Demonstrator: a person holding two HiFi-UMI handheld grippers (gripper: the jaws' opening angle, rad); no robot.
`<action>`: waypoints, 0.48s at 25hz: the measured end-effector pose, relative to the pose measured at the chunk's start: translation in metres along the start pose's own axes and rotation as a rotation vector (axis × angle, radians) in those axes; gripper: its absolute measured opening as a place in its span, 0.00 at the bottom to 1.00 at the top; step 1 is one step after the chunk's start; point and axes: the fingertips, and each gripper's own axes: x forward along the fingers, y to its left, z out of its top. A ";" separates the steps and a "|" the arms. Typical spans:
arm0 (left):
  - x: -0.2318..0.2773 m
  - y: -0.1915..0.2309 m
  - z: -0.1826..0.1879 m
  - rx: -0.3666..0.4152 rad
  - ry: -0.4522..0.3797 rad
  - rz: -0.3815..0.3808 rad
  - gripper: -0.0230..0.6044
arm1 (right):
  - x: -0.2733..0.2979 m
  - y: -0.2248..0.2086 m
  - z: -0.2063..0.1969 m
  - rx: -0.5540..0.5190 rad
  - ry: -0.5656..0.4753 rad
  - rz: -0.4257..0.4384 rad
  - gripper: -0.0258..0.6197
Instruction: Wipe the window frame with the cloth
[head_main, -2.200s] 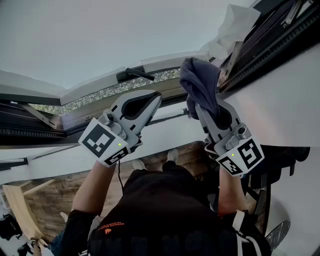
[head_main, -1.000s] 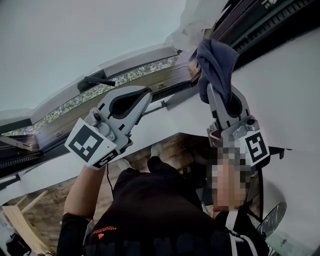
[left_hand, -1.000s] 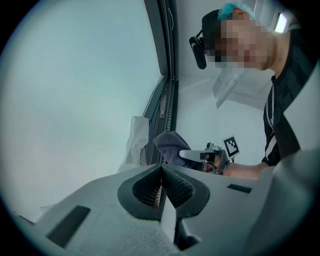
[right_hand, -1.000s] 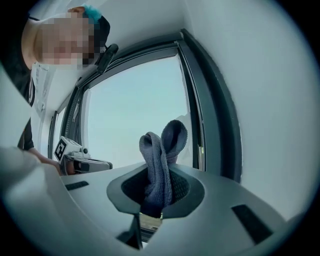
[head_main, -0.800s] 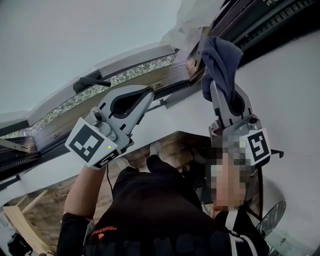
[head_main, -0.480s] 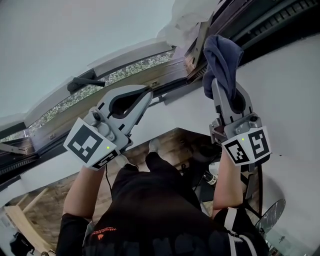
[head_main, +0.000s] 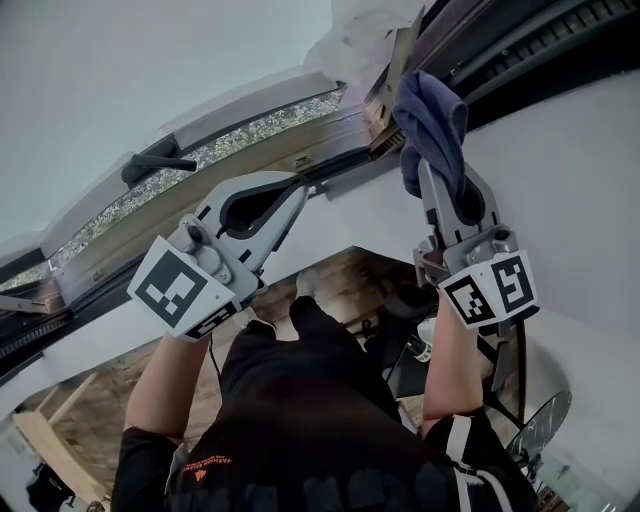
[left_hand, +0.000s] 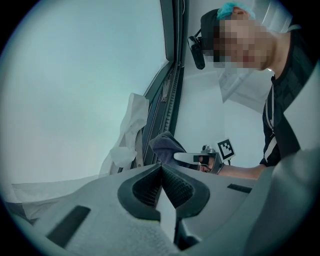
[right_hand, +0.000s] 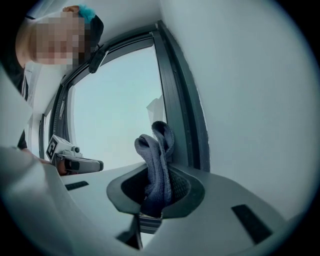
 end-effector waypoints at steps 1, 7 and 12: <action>0.001 0.000 -0.002 -0.002 0.003 -0.002 0.07 | 0.000 -0.001 -0.002 0.006 0.002 -0.002 0.11; 0.006 -0.001 -0.015 -0.020 0.022 -0.004 0.07 | 0.003 -0.008 -0.019 0.047 0.016 -0.016 0.11; 0.008 -0.001 -0.027 -0.035 0.042 -0.004 0.07 | 0.007 -0.013 -0.040 0.082 0.039 -0.037 0.11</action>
